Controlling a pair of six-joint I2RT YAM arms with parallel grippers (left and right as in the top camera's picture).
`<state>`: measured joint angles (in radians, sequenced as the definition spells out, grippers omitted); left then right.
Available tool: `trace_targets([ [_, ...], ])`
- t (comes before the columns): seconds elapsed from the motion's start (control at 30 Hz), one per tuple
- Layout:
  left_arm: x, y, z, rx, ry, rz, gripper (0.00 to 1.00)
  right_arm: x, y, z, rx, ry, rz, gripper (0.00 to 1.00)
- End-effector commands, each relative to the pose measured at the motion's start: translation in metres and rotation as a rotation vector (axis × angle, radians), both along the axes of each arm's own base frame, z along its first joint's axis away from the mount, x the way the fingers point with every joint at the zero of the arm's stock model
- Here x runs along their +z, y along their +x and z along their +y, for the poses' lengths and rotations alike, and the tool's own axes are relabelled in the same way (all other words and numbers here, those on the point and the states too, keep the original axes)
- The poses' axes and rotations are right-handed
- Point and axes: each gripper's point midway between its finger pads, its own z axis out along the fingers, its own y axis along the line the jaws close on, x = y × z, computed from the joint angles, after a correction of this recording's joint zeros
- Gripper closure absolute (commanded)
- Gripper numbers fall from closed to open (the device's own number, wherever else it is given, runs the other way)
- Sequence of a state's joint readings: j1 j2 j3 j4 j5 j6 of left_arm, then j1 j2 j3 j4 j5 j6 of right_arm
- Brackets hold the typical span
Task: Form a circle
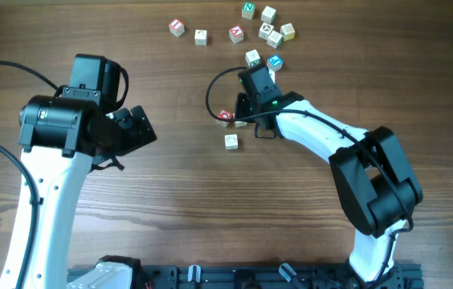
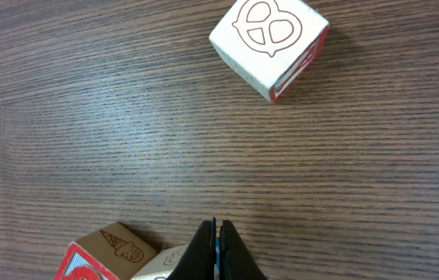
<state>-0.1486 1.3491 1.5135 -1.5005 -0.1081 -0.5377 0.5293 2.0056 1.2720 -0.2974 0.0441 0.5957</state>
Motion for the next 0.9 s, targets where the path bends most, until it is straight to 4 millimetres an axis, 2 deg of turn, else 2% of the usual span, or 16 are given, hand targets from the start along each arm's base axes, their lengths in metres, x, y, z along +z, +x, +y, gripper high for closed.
trace_targets([
  [0.0, 0.003, 0.000, 0.003, 0.020, 0.011, -0.013, 0.00, -0.011, -0.004, 0.002, 0.031, -0.006, 0.021, 0.95],
  [0.57, 0.003, 0.000, 0.003, 0.020, 0.011, -0.013, 0.00, -0.010, -0.004, 0.004, 0.047, -0.002, 0.018, 0.95],
  [0.87, 0.003, 0.000, 0.003, 0.020, 0.011, -0.013, 0.00, -0.011, -0.002, -0.006, -0.025, -0.024, 0.018, 0.95],
])
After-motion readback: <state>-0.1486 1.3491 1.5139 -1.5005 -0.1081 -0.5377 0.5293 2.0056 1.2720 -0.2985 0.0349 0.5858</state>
